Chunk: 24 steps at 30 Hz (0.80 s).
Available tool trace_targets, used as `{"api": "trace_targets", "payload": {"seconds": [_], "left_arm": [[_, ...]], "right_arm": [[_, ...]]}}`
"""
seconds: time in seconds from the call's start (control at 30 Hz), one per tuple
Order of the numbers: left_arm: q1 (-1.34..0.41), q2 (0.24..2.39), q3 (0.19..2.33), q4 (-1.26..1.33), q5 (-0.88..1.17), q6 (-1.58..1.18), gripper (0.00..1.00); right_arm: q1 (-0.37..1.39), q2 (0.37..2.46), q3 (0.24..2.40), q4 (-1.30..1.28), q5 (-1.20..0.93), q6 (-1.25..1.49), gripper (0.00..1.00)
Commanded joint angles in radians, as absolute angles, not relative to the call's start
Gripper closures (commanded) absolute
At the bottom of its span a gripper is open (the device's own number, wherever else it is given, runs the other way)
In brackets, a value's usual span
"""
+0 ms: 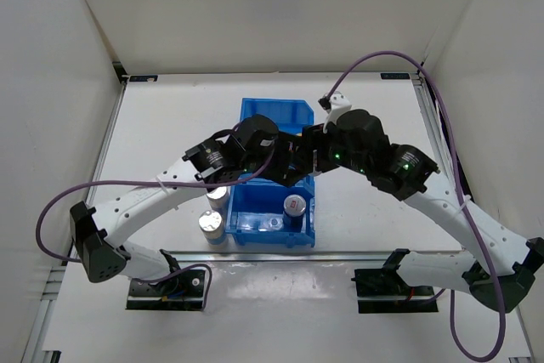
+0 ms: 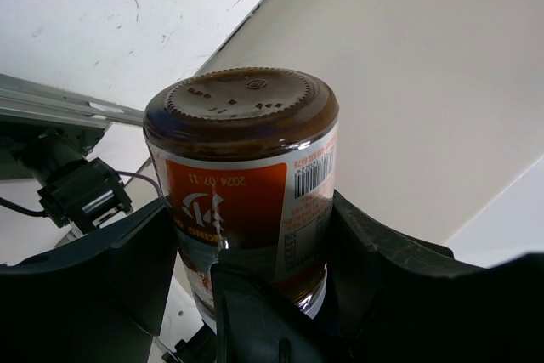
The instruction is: Organize the condiment bottles
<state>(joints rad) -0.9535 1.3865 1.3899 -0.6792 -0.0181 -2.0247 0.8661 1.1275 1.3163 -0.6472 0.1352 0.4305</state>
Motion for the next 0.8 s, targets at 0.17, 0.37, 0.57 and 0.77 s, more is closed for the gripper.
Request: {"api": "trace_targets", "payload": {"seconds": [0.17, 0.37, 0.57, 0.77], "left_arm": [[-0.957, 1.302, 1.362, -0.563, -0.064, -2.097, 0.28], [-0.957, 1.282, 1.330, -0.563, -0.055, -2.106, 0.02], [-0.957, 1.261, 1.298, -0.563, -0.044, -2.106, 0.01], [-0.948, 1.189, 1.269, -0.563, -0.066, -2.063, 0.01]], "right_arm": [[0.857, 1.150, 1.408, -0.712, 0.081, 0.497, 1.00], [0.857, 1.160, 1.408, -0.721, 0.042, 0.488, 1.00], [0.857, 1.178, 1.417, -0.730, 0.006, 0.488, 1.00], [0.857, 1.187, 1.427, -0.749, -0.015, 0.488, 1.00]]}}
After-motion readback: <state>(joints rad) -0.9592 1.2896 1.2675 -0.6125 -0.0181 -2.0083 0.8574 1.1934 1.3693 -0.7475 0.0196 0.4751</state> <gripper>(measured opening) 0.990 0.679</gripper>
